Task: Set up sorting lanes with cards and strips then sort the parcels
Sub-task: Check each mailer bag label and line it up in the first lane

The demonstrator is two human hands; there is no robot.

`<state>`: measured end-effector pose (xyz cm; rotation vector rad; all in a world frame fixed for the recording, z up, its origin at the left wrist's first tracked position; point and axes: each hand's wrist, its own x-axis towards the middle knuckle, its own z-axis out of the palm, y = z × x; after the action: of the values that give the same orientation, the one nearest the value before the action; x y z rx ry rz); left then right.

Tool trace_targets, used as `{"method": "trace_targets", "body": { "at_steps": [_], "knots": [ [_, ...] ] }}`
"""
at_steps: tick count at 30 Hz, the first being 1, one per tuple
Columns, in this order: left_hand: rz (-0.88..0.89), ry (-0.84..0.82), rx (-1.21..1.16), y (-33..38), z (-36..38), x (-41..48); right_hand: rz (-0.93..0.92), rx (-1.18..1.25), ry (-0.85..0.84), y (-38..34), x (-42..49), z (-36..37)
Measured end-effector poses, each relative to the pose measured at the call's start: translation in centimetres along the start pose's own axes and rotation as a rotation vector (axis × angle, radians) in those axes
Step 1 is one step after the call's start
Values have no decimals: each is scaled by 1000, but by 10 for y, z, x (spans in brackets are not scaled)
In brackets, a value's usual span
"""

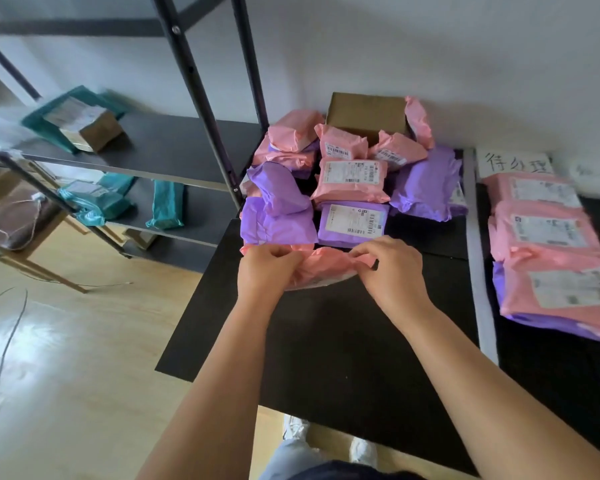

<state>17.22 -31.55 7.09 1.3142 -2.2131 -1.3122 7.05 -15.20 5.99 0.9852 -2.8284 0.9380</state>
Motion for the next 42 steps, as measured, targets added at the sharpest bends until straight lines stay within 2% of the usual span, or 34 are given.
{"method": "trace_targets", "body": {
  "at_steps": [3, 6, 11, 15, 18, 21, 29, 34, 42],
  "knots": [
    [-36, 5, -63, 22, -1, -11, -48, 65, 73, 5, -8, -23],
    [-108, -16, -160, 45, 0, -22, -88, 33, 128, 8, -16, -46],
    [-132, -120, -330, 88, 5, -44, -86, 122, 271, 15, -21, -92],
    [20, -201, -526, 115, 7, -63, 22, 309, 300, 25, -20, -126],
    [170, -278, -551, 127, 12, -77, 124, 488, 311, 27, -19, -148],
    [246, -315, -520, 134, 17, -88, 164, 633, 359, 23, -19, -163],
    [340, -70, -547, 159, 23, -115, 211, 776, 398, 11, -29, -191],
    [292, -69, -619, 171, 14, -127, 207, 782, 490, 10, -32, -204],
    [342, -90, -651, 179, 2, -142, 188, 758, 513, 5, -39, -214]
  ]
}}
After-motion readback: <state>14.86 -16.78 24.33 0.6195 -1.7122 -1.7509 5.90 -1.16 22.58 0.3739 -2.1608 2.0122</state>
